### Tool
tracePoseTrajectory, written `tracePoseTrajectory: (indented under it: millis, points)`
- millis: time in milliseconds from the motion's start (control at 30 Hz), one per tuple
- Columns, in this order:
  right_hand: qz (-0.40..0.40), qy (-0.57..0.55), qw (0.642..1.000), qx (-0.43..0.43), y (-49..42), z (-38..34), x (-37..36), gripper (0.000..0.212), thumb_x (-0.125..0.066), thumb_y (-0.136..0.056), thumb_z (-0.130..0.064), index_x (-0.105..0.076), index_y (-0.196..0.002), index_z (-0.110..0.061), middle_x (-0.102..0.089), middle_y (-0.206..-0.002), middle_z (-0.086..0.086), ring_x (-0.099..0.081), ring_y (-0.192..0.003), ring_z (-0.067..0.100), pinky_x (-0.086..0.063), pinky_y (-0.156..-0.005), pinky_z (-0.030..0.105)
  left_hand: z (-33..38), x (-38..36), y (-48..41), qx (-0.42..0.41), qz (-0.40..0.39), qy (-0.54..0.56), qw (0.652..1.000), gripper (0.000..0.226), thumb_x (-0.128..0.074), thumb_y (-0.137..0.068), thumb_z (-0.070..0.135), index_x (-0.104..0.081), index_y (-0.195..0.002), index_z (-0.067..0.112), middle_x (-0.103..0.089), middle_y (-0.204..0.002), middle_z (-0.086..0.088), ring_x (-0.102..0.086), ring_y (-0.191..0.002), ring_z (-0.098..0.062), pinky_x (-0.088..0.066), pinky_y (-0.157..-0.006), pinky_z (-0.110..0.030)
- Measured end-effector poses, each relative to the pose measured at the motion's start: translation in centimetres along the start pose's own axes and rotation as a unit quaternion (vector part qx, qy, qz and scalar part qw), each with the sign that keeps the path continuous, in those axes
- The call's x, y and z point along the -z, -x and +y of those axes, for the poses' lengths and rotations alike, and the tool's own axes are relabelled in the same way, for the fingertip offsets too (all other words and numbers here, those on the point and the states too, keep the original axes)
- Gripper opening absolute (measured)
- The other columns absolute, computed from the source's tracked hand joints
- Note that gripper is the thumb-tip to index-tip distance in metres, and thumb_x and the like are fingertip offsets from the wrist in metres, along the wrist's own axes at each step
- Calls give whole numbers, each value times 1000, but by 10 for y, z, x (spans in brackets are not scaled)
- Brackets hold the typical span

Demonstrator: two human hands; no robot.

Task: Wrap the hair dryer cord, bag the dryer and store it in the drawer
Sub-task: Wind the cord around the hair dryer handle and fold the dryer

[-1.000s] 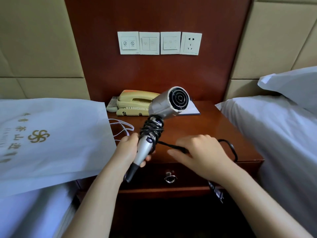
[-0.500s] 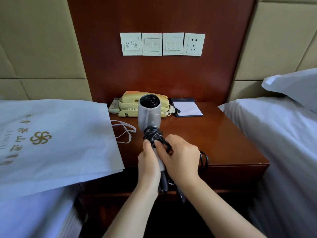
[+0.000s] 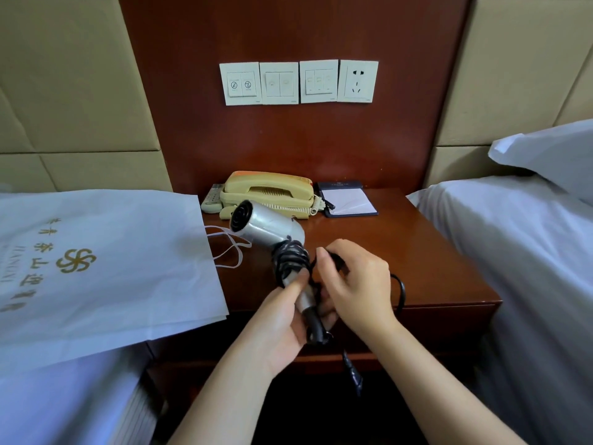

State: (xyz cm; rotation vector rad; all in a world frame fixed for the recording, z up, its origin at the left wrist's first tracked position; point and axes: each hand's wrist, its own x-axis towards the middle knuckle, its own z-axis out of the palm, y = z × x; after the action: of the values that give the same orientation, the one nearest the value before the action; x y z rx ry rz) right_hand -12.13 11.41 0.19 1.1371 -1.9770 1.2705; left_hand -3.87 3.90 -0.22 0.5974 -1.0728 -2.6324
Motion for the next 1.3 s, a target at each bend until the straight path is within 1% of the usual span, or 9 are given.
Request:
tracePoseTrajectory:
  millis: [67,167,300,467,667,767,933,1200,1300]
  points:
    - [-38,-4,999,4,-3,3,11,27,-44,-86,-36,-58,-69,-19,-48,-58,-9,-45,-53,14,-38,-50,31,11,7,3,-10,35,-17,999,18,-50,-94,30,-52,-94,12,-53,-62,-2,-43,-36,-6,-38,-34,-17]
    - [-139,-2,990,24,-6,10,21,29,-41,-86,-38,-59,-74,-19,-54,-64,-7,-49,-57,13,-44,-53,36,25,14,2,-39,67,-74,994,14,-53,-94,28,-47,-88,17,-41,-58,0,-28,-32,-2,-21,-29,-12]
    - [-209,17,976,52,-8,17,33,24,-44,-90,-34,-60,-78,-21,-54,-70,-11,-55,-64,15,-49,-56,40,32,21,6,-60,94,-126,986,18,-55,-92,16,-47,-76,14,-40,-55,1,-29,-30,-2,-21,-28,-11]
    - [-195,62,968,144,-7,4,36,28,-41,-92,-34,-61,-81,-17,-52,-71,-10,-48,-54,11,-35,-45,22,33,27,2,-92,150,-239,955,26,-63,-82,3,-41,-71,12,-37,-54,1,-27,-31,-4,-20,-30,-15]
    - [-145,89,967,192,-16,-12,33,28,-43,-93,-29,-61,-80,-13,-57,-72,-3,-53,-57,17,-39,-46,27,25,25,-2,-111,197,-413,882,56,-79,-63,36,-49,-100,6,-51,-69,-8,-46,-42,-17,-29,-35,-20]
    - [-147,88,961,218,-27,-24,29,30,-42,-92,-28,-62,-78,-11,-59,-71,0,-57,-57,20,-43,-44,32,21,14,-2,-112,202,-423,876,87,-66,-44,59,-53,-113,7,-60,-73,-9,-56,-49,-20,-32,-41,-21]
    - [-174,72,952,241,-35,-36,25,31,-42,-89,-29,-63,-76,-12,-61,-70,0,-57,-52,21,-40,-40,29,23,6,-4,-126,224,-423,869,76,-45,-53,58,-52,-111,10,-55,-68,0,-47,-47,-14,-33,-45,-23]
    - [-242,20,960,137,-40,-14,44,17,-45,-91,-35,-58,-88,-25,-58,-76,-13,-56,-69,15,-49,-60,41,30,13,3,-266,238,-606,711,35,-46,-89,42,-37,-113,18,-63,-80,-8,-58,-60,-23,-36,-48,-30]
    - [-243,26,965,96,-35,-9,44,20,-39,-91,-39,-55,-89,-28,-58,-70,-10,-54,-64,19,-48,-60,40,31,13,5,-291,229,-622,689,26,-48,-91,36,-37,-108,21,-61,-78,-7,-61,-67,-31,-38,-51,-33]
